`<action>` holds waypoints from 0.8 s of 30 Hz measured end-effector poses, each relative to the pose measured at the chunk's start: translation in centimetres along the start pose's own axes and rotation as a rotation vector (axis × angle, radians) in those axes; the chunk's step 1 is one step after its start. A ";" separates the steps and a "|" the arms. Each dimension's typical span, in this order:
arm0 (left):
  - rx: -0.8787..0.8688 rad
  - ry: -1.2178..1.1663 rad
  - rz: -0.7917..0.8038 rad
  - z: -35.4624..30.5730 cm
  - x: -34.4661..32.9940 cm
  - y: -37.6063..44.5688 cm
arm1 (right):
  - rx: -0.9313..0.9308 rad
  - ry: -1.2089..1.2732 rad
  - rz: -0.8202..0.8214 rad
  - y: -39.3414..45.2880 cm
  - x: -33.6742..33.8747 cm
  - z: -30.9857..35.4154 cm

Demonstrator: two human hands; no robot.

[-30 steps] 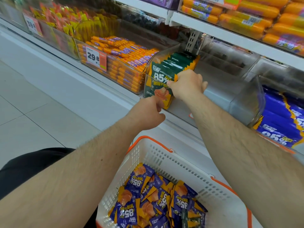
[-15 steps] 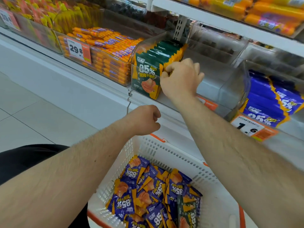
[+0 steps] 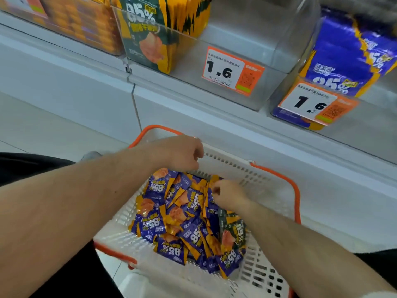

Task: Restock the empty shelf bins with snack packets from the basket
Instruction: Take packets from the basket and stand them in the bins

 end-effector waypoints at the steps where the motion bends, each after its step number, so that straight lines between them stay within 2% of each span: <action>1: -0.006 -0.010 0.022 -0.2 -0.3 0.3 | 0.002 -0.047 0.086 -0.2 -1.1 -1.0; 5: -0.014 -0.023 0.051 -0.7 -0.6 1.1 | 0.011 -0.116 0.321 -0.6 -3.5 -2.8; 7: -0.007 -0.025 0.052 -0.7 -0.6 1.3 | 0.050 -0.137 0.348 -0.6 -4.2 -3.2; 11: 0.005 -0.019 0.078 -0.9 -0.6 1.2 | 0.100 -0.362 0.343 -0.9 -4.2 -3.4; 14: 0.024 -0.005 0.109 -0.6 -0.2 0.8 | 0.086 -0.354 0.354 -0.6 -1.9 -2.6; 18: 0.124 0.027 0.165 0.8 0.6 0.1 | 0.062 -0.157 0.295 0.1 2.8 -0.6; 21: 0.257 0.064 0.265 2.1 1.1 -1.0 | 0.040 0.064 0.160 -0.1 5.4 1.1; 24: 0.335 0.092 0.312 3.4 1.4 -2.3 | -0.047 0.672 0.134 -1.2 6.2 3.0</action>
Point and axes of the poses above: each hand's wrist, its own y-axis towards the middle knuckle, its own x-axis out of the back of the hand, z = x × y, the point moved 1 cm from there along y, towards the middle knuckle, and after that the axes turned 2 degrees about -x, right-handed, at the moved point
